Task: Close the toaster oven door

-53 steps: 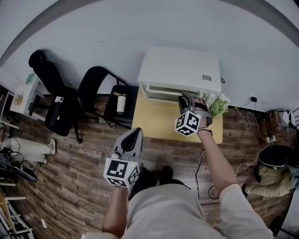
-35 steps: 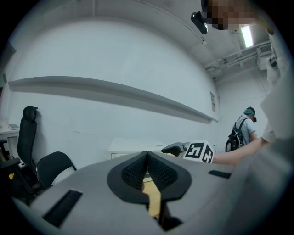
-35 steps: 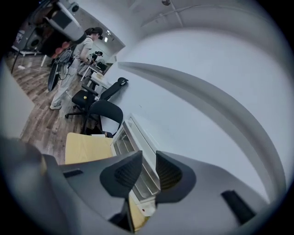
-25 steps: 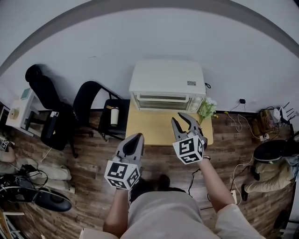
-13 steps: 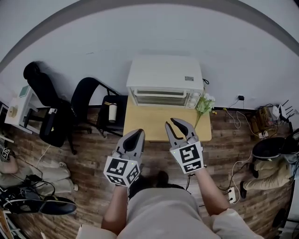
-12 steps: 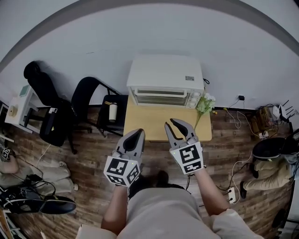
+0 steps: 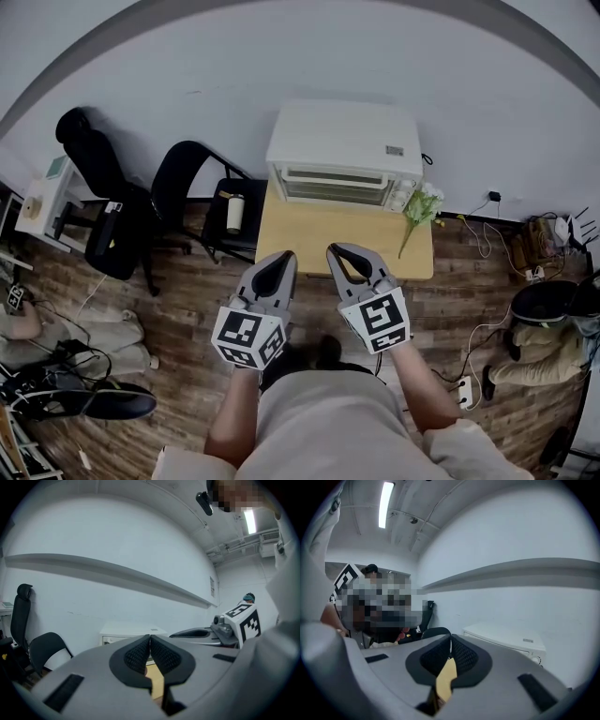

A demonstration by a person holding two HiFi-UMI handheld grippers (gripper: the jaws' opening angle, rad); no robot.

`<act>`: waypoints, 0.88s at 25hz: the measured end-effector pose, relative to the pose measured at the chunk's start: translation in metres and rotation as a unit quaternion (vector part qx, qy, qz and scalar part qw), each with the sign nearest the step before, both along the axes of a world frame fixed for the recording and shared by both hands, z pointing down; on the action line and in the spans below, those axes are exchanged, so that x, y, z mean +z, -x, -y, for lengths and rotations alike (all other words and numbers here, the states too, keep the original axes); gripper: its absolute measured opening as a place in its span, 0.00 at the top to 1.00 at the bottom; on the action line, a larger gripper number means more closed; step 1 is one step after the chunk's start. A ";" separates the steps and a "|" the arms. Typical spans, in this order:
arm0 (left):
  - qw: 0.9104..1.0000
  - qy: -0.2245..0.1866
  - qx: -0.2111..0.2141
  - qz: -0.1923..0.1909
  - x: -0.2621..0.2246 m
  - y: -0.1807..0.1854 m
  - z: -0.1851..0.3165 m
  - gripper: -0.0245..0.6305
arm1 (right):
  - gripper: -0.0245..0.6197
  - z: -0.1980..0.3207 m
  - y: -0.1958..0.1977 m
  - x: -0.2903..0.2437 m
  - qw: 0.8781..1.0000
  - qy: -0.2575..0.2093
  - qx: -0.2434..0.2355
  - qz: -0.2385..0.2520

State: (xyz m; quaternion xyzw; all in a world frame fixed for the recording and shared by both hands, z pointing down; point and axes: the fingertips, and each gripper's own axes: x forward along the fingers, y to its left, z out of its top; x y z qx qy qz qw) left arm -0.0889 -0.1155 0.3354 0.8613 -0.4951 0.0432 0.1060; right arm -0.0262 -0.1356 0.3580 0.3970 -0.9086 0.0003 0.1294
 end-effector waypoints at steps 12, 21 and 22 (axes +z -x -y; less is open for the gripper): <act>1.000 0.005 -0.002 0.002 0.006 -0.001 0.005 0.95 | 0.96 -0.003 0.008 -0.003 0.998 0.022 -0.030 0.042; 1.000 0.007 -0.003 0.002 0.007 -0.004 0.004 0.95 | 0.97 -0.006 0.001 -0.008 0.997 0.029 -0.037 0.067; 1.000 0.007 -0.003 0.002 0.007 -0.004 0.005 0.95 | 0.97 -0.005 0.000 -0.008 0.997 0.030 -0.037 0.068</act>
